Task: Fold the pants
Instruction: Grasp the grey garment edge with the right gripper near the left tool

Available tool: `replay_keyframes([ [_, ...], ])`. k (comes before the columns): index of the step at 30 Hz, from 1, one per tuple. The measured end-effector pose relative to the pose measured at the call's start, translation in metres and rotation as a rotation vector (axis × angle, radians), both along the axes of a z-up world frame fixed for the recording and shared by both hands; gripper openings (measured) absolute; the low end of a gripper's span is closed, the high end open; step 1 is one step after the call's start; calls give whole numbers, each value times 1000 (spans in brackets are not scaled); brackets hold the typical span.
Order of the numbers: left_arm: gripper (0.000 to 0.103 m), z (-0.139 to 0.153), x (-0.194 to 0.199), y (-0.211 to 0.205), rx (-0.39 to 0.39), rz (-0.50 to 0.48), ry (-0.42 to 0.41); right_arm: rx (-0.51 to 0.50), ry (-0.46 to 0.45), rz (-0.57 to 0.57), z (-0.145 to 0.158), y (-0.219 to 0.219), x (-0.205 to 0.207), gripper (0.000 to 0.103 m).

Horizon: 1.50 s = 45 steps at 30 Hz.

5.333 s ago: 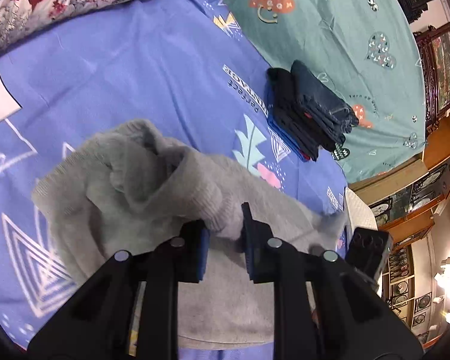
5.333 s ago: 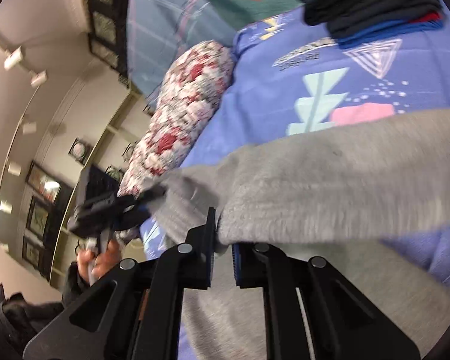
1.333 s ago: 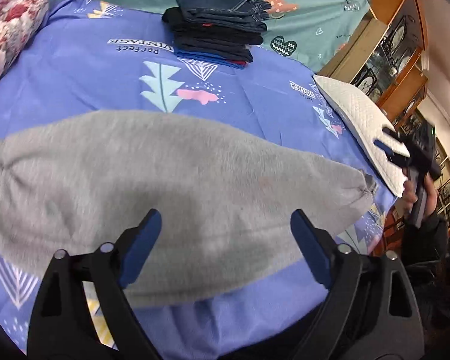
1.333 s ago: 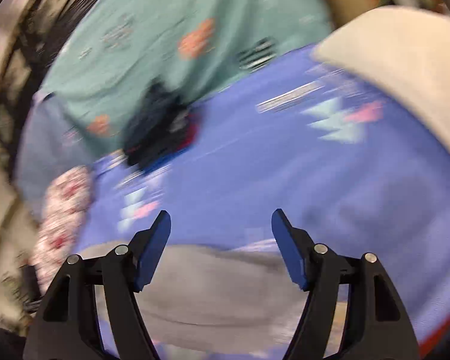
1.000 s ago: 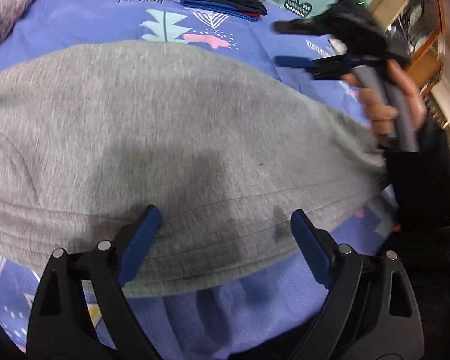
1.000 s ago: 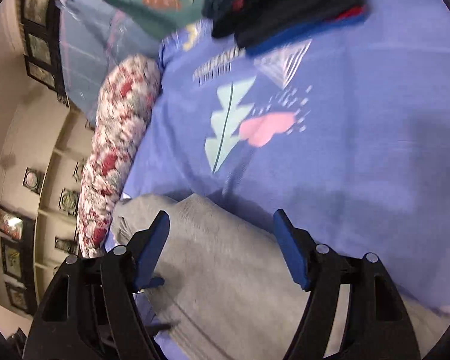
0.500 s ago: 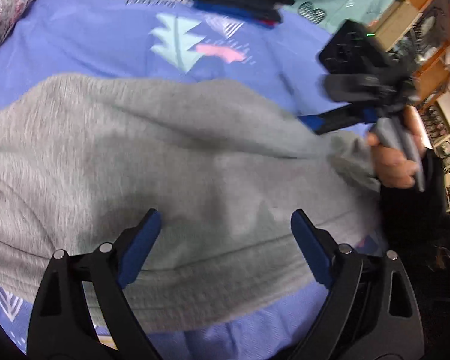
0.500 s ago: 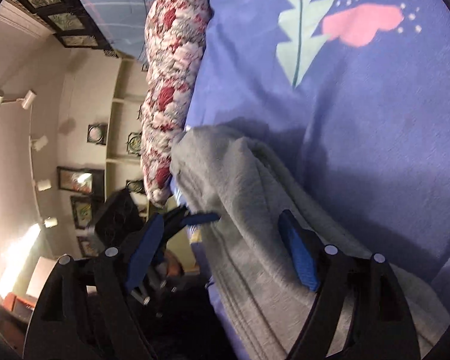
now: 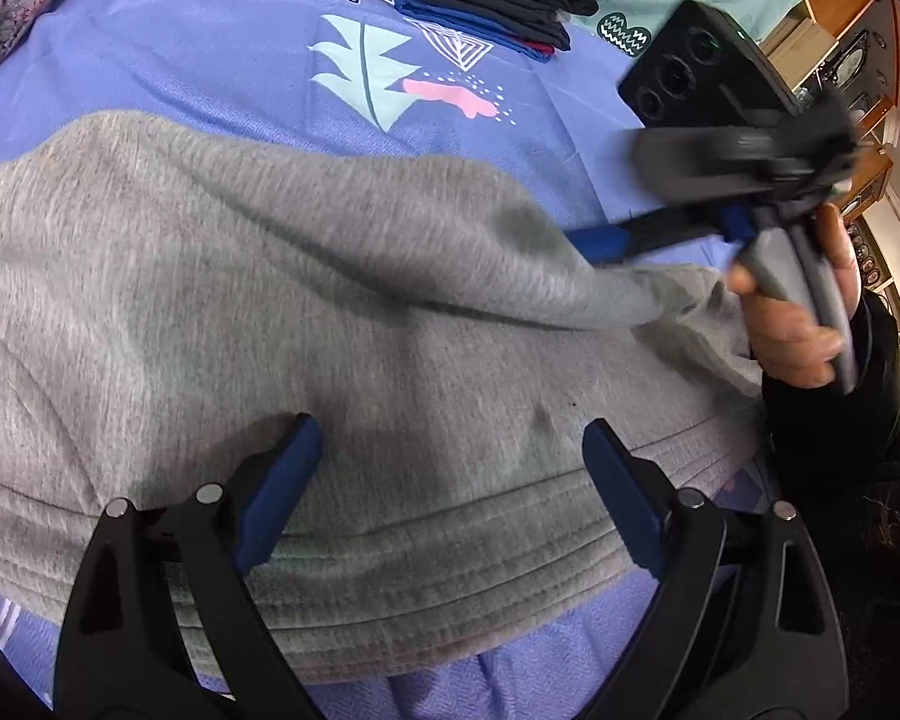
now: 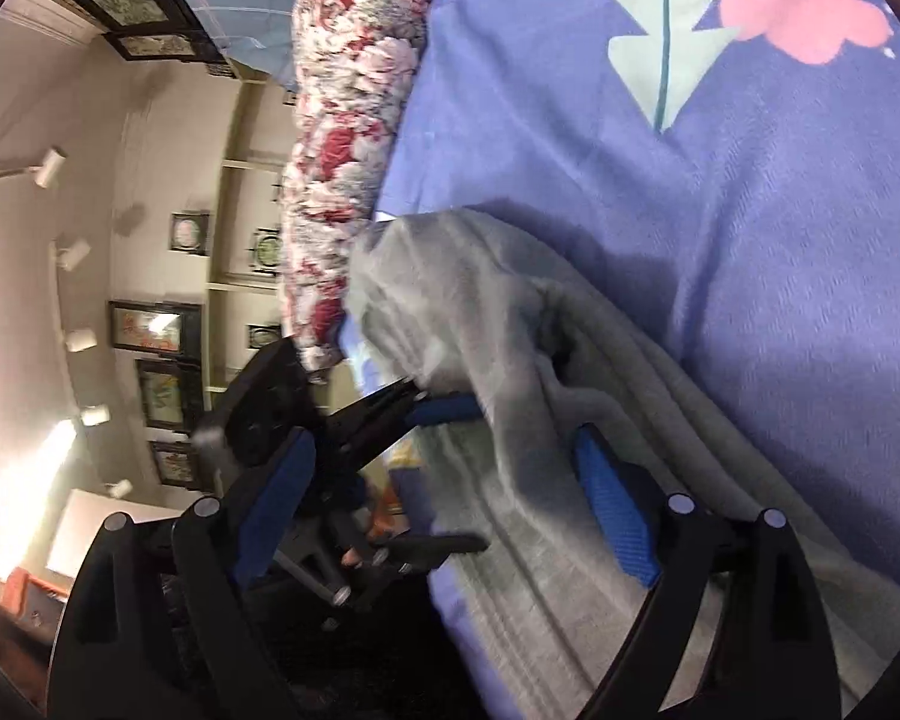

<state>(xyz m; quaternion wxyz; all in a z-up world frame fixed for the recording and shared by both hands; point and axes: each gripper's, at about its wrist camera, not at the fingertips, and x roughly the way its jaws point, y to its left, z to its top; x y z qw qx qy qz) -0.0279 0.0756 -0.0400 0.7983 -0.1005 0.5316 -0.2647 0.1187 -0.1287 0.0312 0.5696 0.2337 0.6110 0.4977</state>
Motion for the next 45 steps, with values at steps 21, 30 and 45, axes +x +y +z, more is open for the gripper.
replay_keyframes([
  [21,90,5,-10,6,-25,-9,-16,31,66,-3,-19,44,2,54],
  [30,90,3,-5,5,-40,-15,-15,-79,-232,-252,0,3,46,6],
  [45,90,4,-12,9,-59,-19,-27,-165,-220,16,7,-3,81,5],
])
